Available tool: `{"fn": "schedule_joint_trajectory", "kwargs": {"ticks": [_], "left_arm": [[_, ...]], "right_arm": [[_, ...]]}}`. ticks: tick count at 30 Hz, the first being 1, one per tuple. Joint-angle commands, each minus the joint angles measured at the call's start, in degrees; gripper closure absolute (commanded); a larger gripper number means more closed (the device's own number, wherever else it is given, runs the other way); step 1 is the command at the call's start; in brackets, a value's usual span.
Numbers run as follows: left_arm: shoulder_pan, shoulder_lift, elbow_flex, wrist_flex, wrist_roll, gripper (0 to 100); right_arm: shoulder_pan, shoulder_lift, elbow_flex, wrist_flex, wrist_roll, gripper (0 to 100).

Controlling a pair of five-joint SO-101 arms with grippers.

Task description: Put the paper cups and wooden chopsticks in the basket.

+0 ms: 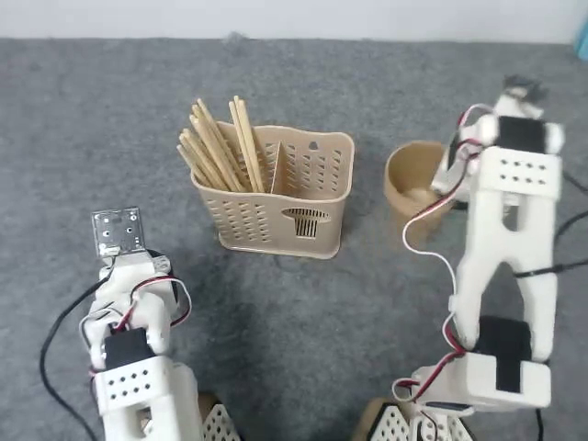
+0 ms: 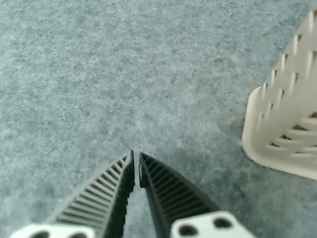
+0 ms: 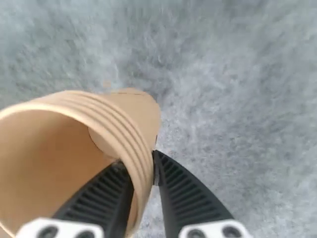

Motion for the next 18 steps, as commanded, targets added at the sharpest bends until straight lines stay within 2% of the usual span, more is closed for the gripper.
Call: {"fn": "schedule_joint_trajectory", "kwargs": {"ticks": [1, 5, 9, 15, 18], "left_arm": [[0.0, -0.8, -0.1, -1.2, -0.4, 99], [-0.1, -0.8, -0.2, -1.0, -0.4, 99], [-0.1, -0.8, -0.3, -0.9, -0.4, 99], [-0.1, -0.8, -0.3, -0.9, -0.4, 99], [-0.1, -0.8, -0.3, -0.9, -0.4, 99]], "right_arm": [[1.0, -5.0, -12.9, 4.4, 1.0, 99.2], [0.0, -5.7, -20.9, 4.4, 0.4, 99.2], [-4.1, -6.2, -27.2, 4.4, -2.1, 99.2], [-14.8, -6.2, -38.1, 4.4, -4.6, 99.2], [-20.5, -6.0, -38.6, 4.4, -4.6, 99.2]]}}
